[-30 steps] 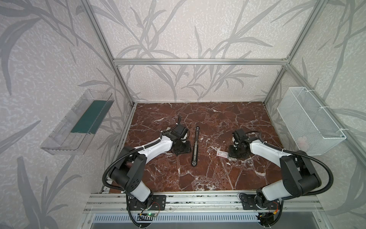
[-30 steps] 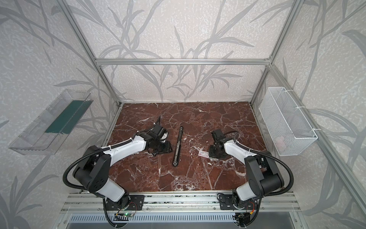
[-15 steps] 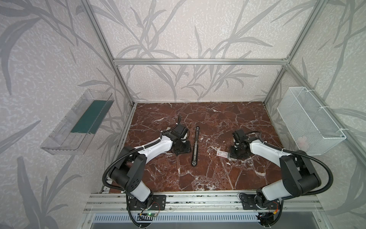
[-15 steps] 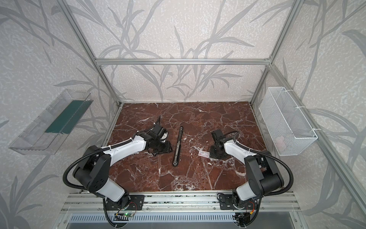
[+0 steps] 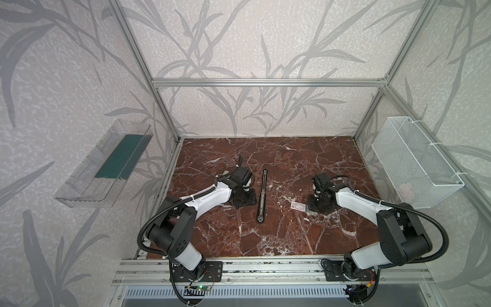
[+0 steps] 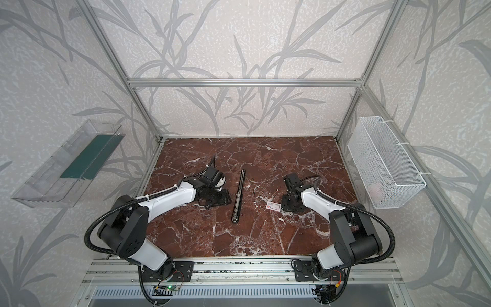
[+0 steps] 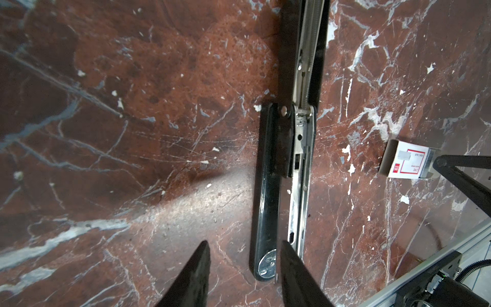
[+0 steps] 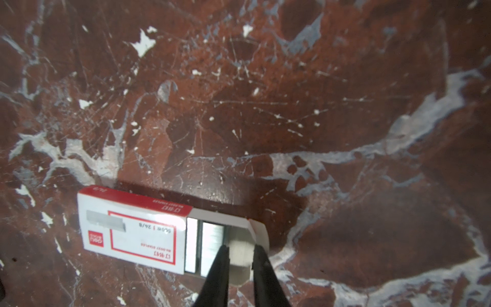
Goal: Load the staples into the stapler
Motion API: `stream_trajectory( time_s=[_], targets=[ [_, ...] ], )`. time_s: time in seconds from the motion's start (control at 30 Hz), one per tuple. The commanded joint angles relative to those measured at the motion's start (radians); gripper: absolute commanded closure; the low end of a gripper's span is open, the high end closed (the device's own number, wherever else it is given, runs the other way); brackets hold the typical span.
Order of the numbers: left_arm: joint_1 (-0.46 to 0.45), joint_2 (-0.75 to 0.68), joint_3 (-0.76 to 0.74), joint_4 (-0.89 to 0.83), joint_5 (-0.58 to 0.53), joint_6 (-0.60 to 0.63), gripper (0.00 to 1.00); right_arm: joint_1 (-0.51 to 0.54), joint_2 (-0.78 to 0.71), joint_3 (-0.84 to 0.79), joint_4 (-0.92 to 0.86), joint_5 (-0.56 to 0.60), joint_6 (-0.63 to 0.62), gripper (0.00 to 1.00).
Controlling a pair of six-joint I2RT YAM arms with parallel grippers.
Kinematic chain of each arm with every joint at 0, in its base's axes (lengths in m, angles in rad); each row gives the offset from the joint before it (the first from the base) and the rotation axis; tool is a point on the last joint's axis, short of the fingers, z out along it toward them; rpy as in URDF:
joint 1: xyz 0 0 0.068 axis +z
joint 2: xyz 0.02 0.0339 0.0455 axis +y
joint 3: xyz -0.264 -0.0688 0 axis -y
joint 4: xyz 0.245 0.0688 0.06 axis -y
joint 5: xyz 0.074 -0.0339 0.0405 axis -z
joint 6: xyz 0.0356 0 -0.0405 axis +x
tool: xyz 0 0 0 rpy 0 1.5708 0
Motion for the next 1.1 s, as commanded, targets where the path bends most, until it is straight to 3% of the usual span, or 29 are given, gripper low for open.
stream_trajectory(
  time_s=[0.0,0.63,1.07],
  targets=[
    [0.003,-0.032,-0.008,-0.003,-0.002,-0.012,0.55,-0.004,0.017,0.019,0.014,0.002,0.007,0.8],
    [0.004,-0.025,-0.004,-0.005,-0.003,-0.009,0.55,-0.005,0.084,0.036,-0.012,0.029,-0.017,0.95],
    [0.004,-0.025,0.002,-0.009,-0.002,-0.009,0.56,-0.007,0.075,0.041,-0.024,0.035,-0.016,0.91]
  ],
)
